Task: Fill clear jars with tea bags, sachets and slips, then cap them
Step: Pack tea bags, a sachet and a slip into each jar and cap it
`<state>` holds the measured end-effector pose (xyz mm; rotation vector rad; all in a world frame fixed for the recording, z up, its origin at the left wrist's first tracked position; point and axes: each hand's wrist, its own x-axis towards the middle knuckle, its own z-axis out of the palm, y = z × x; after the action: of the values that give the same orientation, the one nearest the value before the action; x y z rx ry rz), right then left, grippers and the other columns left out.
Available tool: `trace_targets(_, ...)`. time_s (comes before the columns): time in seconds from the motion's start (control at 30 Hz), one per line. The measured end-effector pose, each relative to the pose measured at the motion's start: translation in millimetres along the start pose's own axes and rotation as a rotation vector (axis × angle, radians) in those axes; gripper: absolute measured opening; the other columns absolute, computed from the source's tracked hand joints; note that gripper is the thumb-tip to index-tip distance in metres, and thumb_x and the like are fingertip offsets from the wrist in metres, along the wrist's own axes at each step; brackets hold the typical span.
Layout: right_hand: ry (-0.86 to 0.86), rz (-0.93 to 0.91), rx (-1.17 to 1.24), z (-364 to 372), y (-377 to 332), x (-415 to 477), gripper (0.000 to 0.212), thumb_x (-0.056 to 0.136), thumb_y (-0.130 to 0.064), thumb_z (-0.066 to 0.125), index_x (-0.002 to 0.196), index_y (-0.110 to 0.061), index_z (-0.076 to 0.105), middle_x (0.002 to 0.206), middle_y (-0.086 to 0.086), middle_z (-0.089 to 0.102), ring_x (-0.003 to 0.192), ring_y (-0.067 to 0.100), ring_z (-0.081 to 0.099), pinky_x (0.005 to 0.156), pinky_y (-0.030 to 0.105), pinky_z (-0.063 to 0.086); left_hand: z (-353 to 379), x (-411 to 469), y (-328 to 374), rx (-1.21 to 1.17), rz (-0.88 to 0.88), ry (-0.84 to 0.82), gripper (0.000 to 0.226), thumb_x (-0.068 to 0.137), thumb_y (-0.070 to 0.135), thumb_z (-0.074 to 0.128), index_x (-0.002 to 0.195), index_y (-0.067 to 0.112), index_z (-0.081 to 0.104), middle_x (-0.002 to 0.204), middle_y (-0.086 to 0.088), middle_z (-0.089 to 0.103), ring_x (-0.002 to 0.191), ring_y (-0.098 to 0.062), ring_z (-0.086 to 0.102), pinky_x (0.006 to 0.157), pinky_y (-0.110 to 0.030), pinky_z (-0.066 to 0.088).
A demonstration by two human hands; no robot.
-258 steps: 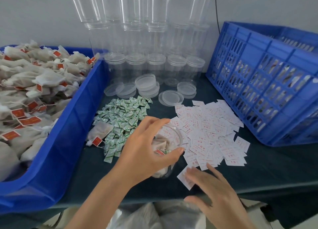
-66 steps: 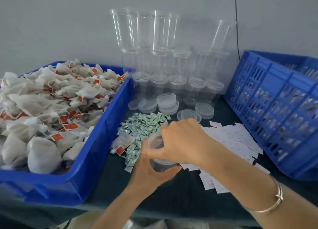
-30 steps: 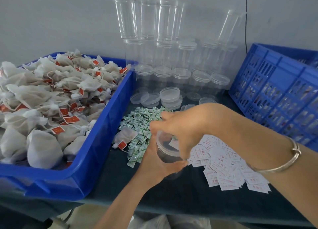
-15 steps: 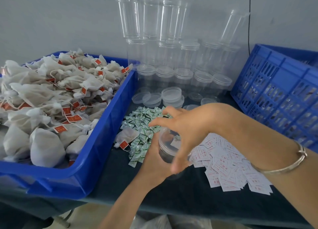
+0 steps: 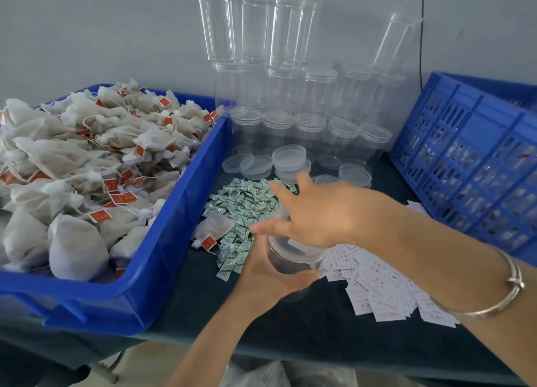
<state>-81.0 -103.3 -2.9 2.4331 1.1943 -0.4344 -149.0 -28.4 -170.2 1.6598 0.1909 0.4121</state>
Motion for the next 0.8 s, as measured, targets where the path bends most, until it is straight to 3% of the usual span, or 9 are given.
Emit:
trace_targets(0.07, -0.048, 0.029, -0.027, 1.2, -1.9, 0.4, 0.083, 0.090, -0.077, 0.036, 0.149, -0.020, 0.028, 0.126, 0.005, 0.052, 0.092, 0.024, 0.055, 0.068, 0.035, 0.037, -0.2, -1.4, -0.2, -0.013, 0.012, -0.004, 0.083, 0.050, 0.039, 0.091, 0.122, 0.042, 0.049, 0.112, 0.023, 0.063, 0.110, -0.003, 0.061, 0.093, -0.028, 0.052)
trace_targets(0.13, -0.124, -0.099, -0.009, -7.7, 0.0, -4.4, 0.064, 0.090, -0.058, 0.058, 0.141, -0.031, 0.031, 0.106, -0.002, 0.046, 0.082, 0.018, 0.053, 0.062, 0.032, 0.041, -0.2, -2.2, 1.5, -0.008, 0.026, -0.011, 0.086, 0.052, 0.038, 0.090, 0.123, 0.050, 0.044, 0.118, 0.022, 0.061, 0.112, -0.001, 0.058, 0.095, -0.027, 0.051)
trace_targets(0.2, -0.195, -0.205, -0.024, -16.4, 6.8, -8.9, 0.089, 0.080, -0.039, 0.078, 0.145, -0.049, 0.019, 0.134, 0.003, 0.033, 0.118, 0.028, 0.049, 0.079, 0.038, 0.052, -0.3, -1.7, 3.3, -0.002, 0.015, 0.006, 0.092, 0.050, 0.042, 0.090, 0.126, 0.050, 0.040, 0.122, 0.018, 0.059, 0.117, -0.002, 0.056, 0.100, -0.031, 0.048)
trace_targets(0.3, -0.210, -0.174, 0.026, -15.6, 5.9, -10.4, 0.122, 0.066, -0.071, 0.077, 0.146, -0.061, -0.014, 0.164, -0.005, -0.018, 0.152, 0.032, 0.011, 0.111, 0.055, 0.037, -0.3, -0.5, 4.1, 0.002, 0.017, -0.016, 0.094, 0.053, 0.035, 0.092, 0.130, 0.044, 0.038, 0.124, 0.016, 0.059, 0.119, -0.005, 0.056, 0.100, -0.036, 0.047)
trace_targets(0.37, -0.133, -0.073, 0.002, -9.6, -1.5, -5.8, 0.118, 0.065, -0.088, 0.060, 0.154, -0.047, -0.006, 0.163, 0.006, 0.014, 0.134, 0.036, 0.041, 0.099, 0.050, 0.045, -0.8, -0.4, 5.2, -0.002, 0.018, -0.037, 0.089, 0.056, 0.031, 0.091, 0.129, 0.041, 0.040, 0.122, 0.016, 0.060, 0.116, -0.005, 0.058, 0.098, -0.034, 0.048)
trace_targets(0.43, -0.058, -0.031, -0.063, -5.9, -6.3, -2.3, 0.100, 0.073, -0.084, 0.057, 0.147, -0.026, 0.026, 0.114, 0.000, 0.054, 0.091, 0.024, 0.056, 0.071, 0.038, 0.046, -1.6, -1.3, 5.8, -0.031, 0.012, -0.047, 0.084, 0.056, 0.030, 0.089, 0.126, 0.044, 0.044, 0.118, 0.018, 0.062, 0.113, -0.005, 0.059, 0.094, -0.031, 0.050)
trace_targets(0.5, -0.024, -0.088, -0.098, -5.0, -5.4, -1.4, 0.068, 0.080, -0.069, 0.064, 0.123, -0.025, 0.036, 0.087, -0.007, 0.046, 0.072, 0.014, 0.049, 0.059, 0.032, 0.039, -1.6, -3.0, 6.4, -0.040, 0.021, -0.037, 0.082, 0.055, 0.029, 0.089, 0.121, 0.048, 0.046, 0.117, 0.016, 0.063, 0.112, -0.005, 0.060, 0.091, -0.027, 0.051)
trace_targets(0.57, -0.058, -0.136, -0.049, -9.4, 1.7, -3.0, 0.059, 0.079, -0.058, 0.070, 0.112, -0.031, 0.030, 0.089, -0.007, 0.045, 0.073, 0.011, 0.047, 0.059, 0.031, 0.040, -0.2, -4.3, 7.9, -0.037, 0.031, -0.015, 0.083, 0.054, 0.030, 0.090, 0.122, 0.044, 0.045, 0.117, 0.014, 0.063, 0.112, -0.006, 0.061, 0.090, -0.023, 0.051)
trace_targets(0.8, 0.216, -0.190, 0.304, -37.4, 58.4, -9.8, 0.083, 0.063, -0.058, 0.086, 0.119, -0.038, 0.029, 0.094, -0.017, 0.047, 0.075, 0.004, 0.061, 0.056, 0.022, 0.052, 0.2, -3.2, 0.8, 0.005, 0.052, 0.016, 0.087, 0.050, 0.046, 0.089, 0.123, 0.040, 0.043, 0.117, 0.026, 0.055, 0.123, 0.000, 0.049, 0.098, -0.006, 0.035)
